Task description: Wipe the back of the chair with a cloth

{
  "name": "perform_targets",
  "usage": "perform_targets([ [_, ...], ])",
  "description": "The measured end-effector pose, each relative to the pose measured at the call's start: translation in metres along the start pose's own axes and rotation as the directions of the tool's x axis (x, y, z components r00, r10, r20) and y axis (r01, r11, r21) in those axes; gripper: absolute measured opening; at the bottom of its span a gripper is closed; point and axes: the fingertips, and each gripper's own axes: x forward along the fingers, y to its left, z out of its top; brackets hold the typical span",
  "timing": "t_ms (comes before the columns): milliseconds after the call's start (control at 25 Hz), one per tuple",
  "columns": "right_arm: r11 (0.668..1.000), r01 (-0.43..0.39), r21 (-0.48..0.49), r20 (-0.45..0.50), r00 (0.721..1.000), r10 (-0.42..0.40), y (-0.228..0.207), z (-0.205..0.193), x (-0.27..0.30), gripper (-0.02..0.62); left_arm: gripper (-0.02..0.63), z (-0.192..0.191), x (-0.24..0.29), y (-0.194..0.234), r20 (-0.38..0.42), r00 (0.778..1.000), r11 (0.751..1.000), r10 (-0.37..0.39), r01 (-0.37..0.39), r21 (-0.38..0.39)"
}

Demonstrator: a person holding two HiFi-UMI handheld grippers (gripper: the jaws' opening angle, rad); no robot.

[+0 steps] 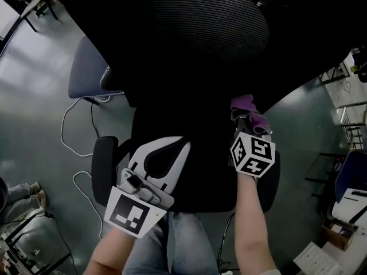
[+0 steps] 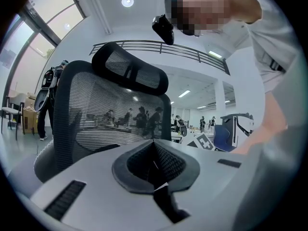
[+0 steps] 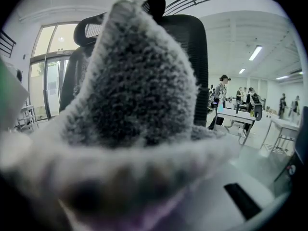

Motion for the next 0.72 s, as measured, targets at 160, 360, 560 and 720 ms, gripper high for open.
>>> perform_targets([
  [160,0.998,0.047,0.033,0.002,0.999,-0.047,-0.026,-0.004,-0.005,0.078,0.011,-0.001,0.003,-0.007,0.008,1.000,1.000,-0.011,0.011,0.003],
  [360,0.995,0.087,0.056,-0.002,0.996,-0.087,-0.047,-0.010,-0.011,0.078,0.011,-0.007,0.001,-0.015,-0.004,1.000,1.000,-0.020,0.020,0.006],
  [560,0.995,0.092,0.047,0.016,0.996,-0.093,-0.044,-0.012,-0.012,0.078,0.011,-0.009,-0.002,-0.018,0.003,1.000,1.000,-0.018,0.018,0.001],
  [720,0.995,0.085,0.047,-0.020,0.996,-0.084,-0.044,-0.029,-0.008,0.078,0.009,-0.010,-0.002,-0.019,0.011,1.000,1.000,-0.016,0.016,0.001],
])
